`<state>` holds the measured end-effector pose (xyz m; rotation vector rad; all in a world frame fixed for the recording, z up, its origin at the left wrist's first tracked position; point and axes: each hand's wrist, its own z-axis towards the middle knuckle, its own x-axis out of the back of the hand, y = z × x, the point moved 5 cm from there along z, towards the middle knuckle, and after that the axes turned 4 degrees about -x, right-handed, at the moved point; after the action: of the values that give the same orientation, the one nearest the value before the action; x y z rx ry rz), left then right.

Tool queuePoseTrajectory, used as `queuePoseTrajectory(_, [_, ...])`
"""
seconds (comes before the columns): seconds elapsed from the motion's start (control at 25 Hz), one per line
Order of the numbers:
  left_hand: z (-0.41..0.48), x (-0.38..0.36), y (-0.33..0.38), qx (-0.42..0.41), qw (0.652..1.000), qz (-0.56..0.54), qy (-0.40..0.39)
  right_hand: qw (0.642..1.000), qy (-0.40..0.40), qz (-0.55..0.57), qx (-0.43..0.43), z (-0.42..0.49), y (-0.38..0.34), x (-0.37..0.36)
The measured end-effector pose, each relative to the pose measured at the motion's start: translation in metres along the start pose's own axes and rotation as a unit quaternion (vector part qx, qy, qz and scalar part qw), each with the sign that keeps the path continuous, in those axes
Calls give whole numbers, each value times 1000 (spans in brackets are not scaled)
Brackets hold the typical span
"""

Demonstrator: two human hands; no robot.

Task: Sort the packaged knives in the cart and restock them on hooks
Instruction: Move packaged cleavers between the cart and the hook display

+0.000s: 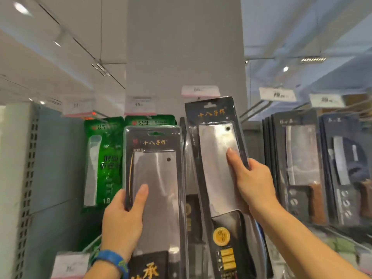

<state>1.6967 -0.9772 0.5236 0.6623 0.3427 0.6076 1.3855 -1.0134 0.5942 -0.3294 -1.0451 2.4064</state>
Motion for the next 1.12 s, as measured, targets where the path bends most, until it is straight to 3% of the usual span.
queuePoseTrajectory(0.4, [9, 7, 2, 15, 999, -34, -3, 995, -58, 43, -75, 6, -8, -32])
queuePoseTrajectory(0.6, [10, 18, 7, 21, 999, -37, 5, 998, -26, -60, 17, -1, -22, -31])
queuePoseTrajectory(0.72, [12, 23, 6, 37, 998, -45, 1, 999, -10, -47, 8, 4, -25, -31])
queuePoseTrajectory(0.96, [7, 29, -5, 53, 997, -46, 11, 980, -62, 89, -165, -8, 9, -56])
queuePoseTrajectory(1.12, [8, 33, -5, 53, 998, -30, 20, 996, -19, 5, -85, 0, 0, -48])
